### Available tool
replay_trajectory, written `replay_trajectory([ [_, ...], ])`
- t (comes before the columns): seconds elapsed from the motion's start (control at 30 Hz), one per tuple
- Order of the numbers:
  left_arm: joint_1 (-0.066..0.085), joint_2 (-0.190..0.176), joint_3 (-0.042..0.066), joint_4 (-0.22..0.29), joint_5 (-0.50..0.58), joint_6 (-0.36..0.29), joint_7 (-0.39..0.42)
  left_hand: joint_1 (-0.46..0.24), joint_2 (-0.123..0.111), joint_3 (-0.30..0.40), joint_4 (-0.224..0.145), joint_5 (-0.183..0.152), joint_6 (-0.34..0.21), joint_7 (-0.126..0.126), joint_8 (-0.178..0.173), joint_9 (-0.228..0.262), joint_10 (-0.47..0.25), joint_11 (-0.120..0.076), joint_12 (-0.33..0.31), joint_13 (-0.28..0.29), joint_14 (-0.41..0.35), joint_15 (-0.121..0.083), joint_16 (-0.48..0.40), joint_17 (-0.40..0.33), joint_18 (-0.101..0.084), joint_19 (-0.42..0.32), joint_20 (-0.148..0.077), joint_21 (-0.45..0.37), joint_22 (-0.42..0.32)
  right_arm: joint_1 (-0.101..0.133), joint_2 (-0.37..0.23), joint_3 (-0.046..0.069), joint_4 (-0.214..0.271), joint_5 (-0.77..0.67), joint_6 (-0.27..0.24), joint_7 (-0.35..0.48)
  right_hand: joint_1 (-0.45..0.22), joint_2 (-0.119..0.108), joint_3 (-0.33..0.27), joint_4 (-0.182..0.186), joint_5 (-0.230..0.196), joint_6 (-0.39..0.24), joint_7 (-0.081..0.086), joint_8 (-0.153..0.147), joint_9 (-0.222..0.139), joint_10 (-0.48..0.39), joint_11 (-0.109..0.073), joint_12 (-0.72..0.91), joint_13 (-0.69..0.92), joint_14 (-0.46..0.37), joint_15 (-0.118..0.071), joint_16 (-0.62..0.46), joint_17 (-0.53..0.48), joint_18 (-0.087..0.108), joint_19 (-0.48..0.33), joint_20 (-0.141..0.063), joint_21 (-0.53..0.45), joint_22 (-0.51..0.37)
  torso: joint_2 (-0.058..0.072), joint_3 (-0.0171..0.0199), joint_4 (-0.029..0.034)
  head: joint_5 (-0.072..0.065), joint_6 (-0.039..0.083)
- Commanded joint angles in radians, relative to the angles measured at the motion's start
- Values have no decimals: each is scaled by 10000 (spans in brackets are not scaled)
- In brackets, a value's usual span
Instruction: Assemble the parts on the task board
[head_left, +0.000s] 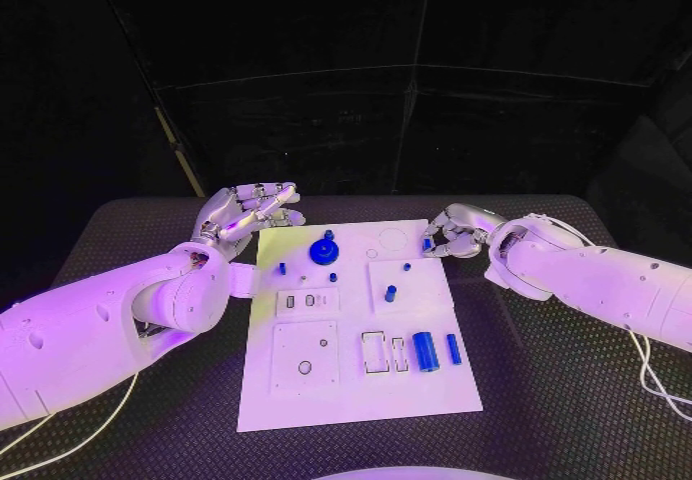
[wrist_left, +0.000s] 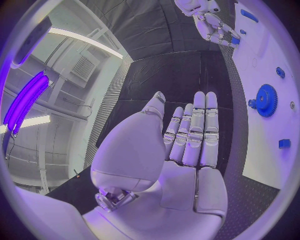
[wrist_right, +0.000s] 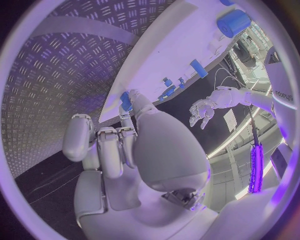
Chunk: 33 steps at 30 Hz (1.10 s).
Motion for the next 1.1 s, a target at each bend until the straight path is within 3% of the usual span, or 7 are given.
replay_trajectory([
  [0.03, 12, 11, 9, 11, -40, 120, 17, 61, -6, 14, -58, -40, 30, 34, -38, -3, 9, 27, -53, -8, -35, 20, -37, 11, 125, -43, 51, -45, -10, 15, 12, 5, 10, -37, -34, -74, -91, 50, 57, -22, -60, -9, -5, -14, 9, 348, -27, -1, 1624, 959, -46, 24, 2261, -170, -6, -51, 19, -5, 0, 0, 0, -10, 0],
  [0.2, 12, 11, 9, 12, -40, 125, 9, 56, -6, 4, -61, -42, 23, 41, -49, -5, 1, 31, -64, -11, -34, 23, -48, 17, 125, -44, 52, -48, -14, 14, 9, 5, 18, -37, -86, -93, -81, 374, 307, 2, -120, 637, -229, 326, 129, 409, -203, 59, 1701, 964, -161, 31, 2284, -170, 27, -110, 40, 44, -2, 0, -3, -10, -9],
  [0.37, 12, 7, 9, 8, -40, 130, -1, 56, -6, 3, -61, -42, 23, 41, -49, -6, 1, 32, -64, -11, -34, 23, -48, 17, 125, -44, 52, -48, -14, 13, -3, 5, 46, -84, -182, -86, -6, 725, 700, -44, -367, 1205, -544, 650, 267, 504, -484, 142, 1811, 974, -404, 43, 2327, -186, 89, -328, 74, 130, -6, 2, 5, -11, -14],
  [0.67, 10, -30, 9, 9, -40, 142, -14, 58, -4, 2, -64, -41, 22, 42, -52, -6, 0, 32, -68, -11, -33, 23, -52, 19, 125, -44, 52, -48, -15, 13, -50, 8, 290, -189, -674, -132, -37, 707, 927, -118, -409, 1096, -538, 605, 268, 507, -505, 124, 1805, 981, -461, 51, 2360, -198, 110, -422, 80, 156, -26, -6, -21, -7, 3],
  [0.9, 9, -81, 9, 46, -40, 142, -16, 58, -4, 2, -64, -41, 22, 42, -52, -6, 0, 32, -68, -11, -33, 23, -52, 19, 125, -44, 52, -48, -15, 23, -375, 81, 1413, -428, -826, -520, -132, 612, 993, -124, -457, 1002, -494, 545, 254, 500, -470, 109, 1794, 982, -438, 52, 2365, -203, 113, -417, 76, 157, -87, -60, -39, 23, 16],
  [0.97, 9, -88, 9, 46, -40, 145, -20, 64, 4, 3, -69, -40, 23, 41, -56, -6, 0, 33, -72, -11, -32, 24, -58, 23, 125, -44, 53, -49, -17, 26, -424, 155, 2041, -627, -897, -949, -256, 535, 986, -79, -484, 993, -480, 532, 253, 499, -454, 104, 1792, 980, -423, 49, 2355, -203, 112, -408, 72, 153, -100, -64, -36, 48, 6],
  [1.1, 10, -77, 9, 14, -39, 163, -36, 66, 6, 3, -71, -40, 25, 39, -56, -6, 1, 32, -72, -11, -31, 24, -59, 24, 125, -44, 53, -50, -17, 30, -332, 205, 2803, -912, -980, -1682, -364, 485, 986, -28, -517, 988, -476, 522, 254, 484, -448, 80, 1767, 974, -415, 40, 2327, -197, 96, -399, 58, 124, -138, -71, -1, 119, -42],
])
